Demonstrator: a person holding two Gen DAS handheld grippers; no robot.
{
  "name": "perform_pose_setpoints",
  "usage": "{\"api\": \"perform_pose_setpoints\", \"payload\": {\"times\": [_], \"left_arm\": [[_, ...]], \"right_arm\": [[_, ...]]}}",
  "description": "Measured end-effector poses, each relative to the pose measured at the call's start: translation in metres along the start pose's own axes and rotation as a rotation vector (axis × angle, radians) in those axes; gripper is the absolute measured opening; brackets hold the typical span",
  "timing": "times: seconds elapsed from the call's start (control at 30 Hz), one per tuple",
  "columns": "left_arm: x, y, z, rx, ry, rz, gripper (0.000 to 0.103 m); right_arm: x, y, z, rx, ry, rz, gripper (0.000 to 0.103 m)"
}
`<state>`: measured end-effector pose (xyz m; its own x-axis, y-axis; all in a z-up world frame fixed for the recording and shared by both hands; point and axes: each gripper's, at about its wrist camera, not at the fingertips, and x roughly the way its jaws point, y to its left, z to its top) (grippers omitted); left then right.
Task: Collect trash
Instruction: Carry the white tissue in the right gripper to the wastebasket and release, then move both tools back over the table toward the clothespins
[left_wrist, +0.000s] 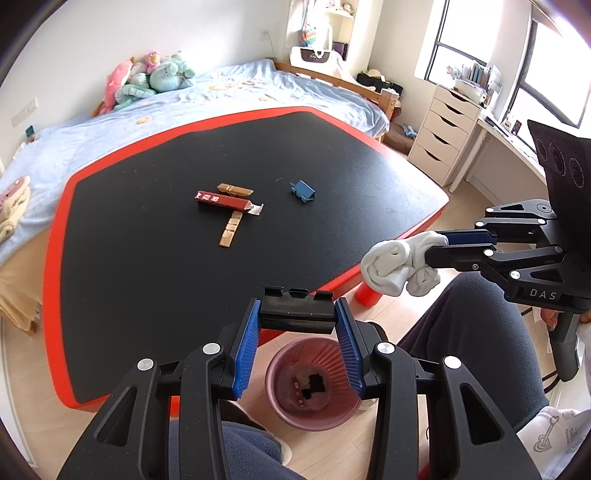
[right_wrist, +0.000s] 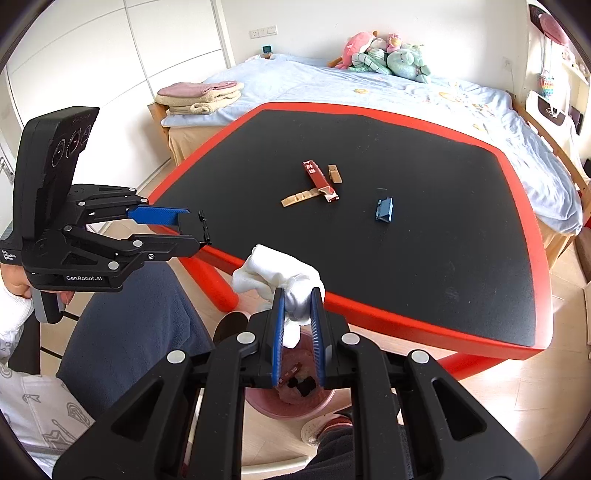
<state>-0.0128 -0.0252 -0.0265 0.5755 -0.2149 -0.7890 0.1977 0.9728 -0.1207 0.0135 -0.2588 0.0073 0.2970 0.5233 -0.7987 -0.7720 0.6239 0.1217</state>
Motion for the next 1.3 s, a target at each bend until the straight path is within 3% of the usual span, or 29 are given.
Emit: {"api": "perform_pose_setpoints", "payload": {"times": [0.7, 0.73, 0.8, 0.83, 0.87, 0.97, 1.3], "left_arm": [[0.000, -0.018, -0.020, 0.016, 0.028, -0.043, 0.041], [0.000, -0.018, -0.020, 0.017, 0.028, -0.047, 0.044], [-0.002, -0.017, -0.021, 0.015, 0.017, -0.045, 0.079], [-0.003, -0.016, -0.021, 0.010, 0.004, -0.041, 0.088], [-0.004, -0.015, -0.022, 0.006, -0.002, -0.034, 0.090], [-0.001, -0.012, -0.023, -0.008, 0.012, -0.010, 0.094], [-0.005, -0.008, -0.024, -0.026, 0.006, 0.016, 0.095]], "right_arm": [[0.000, 0.010, -0.022, 0.011, 0.030, 0.035, 0.015], [0.000, 0.009, -0.022, 0.013, 0.031, 0.037, 0.020], [0.001, 0.007, -0.023, 0.020, 0.029, 0.020, 0.050], [0.000, 0.005, -0.023, 0.029, 0.021, 0.015, 0.074], [-0.001, 0.004, -0.024, 0.039, 0.008, 0.011, 0.086], [-0.001, 0.001, -0.024, 0.061, 0.006, 0.006, 0.094], [0.003, 0.000, -0.029, 0.090, 0.026, 0.012, 0.096]]}}
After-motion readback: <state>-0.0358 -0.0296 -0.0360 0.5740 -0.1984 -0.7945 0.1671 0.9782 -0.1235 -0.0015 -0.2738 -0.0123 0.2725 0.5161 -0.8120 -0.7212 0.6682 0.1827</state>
